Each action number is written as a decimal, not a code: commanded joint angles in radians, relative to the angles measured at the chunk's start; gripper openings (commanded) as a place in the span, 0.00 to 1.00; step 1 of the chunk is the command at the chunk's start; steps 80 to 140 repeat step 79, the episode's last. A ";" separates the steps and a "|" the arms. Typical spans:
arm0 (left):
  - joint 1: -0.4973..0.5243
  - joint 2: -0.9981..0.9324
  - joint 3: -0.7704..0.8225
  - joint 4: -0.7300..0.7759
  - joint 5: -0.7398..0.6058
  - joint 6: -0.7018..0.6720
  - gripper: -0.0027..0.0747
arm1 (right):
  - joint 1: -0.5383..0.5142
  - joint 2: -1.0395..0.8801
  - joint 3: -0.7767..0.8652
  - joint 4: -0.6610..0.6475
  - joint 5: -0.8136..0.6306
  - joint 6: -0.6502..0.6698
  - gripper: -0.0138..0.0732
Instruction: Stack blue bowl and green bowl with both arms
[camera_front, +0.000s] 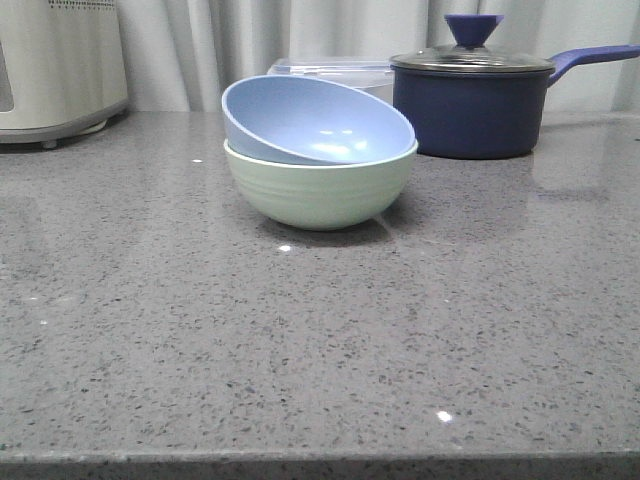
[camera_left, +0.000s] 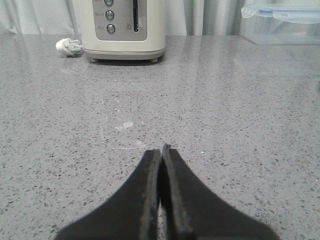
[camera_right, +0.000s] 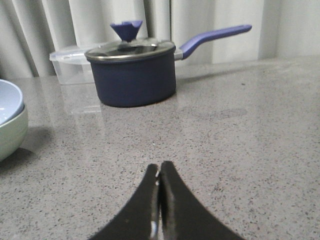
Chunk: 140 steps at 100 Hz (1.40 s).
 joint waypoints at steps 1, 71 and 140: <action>0.007 -0.034 0.041 -0.010 -0.079 -0.004 0.01 | -0.006 -0.037 -0.001 -0.012 -0.039 -0.003 0.07; 0.007 -0.034 0.041 -0.010 -0.076 -0.004 0.01 | -0.005 -0.037 -0.001 -0.012 -0.033 -0.003 0.07; 0.007 -0.034 0.041 -0.010 -0.076 -0.004 0.01 | -0.005 -0.037 -0.001 -0.012 -0.033 -0.003 0.07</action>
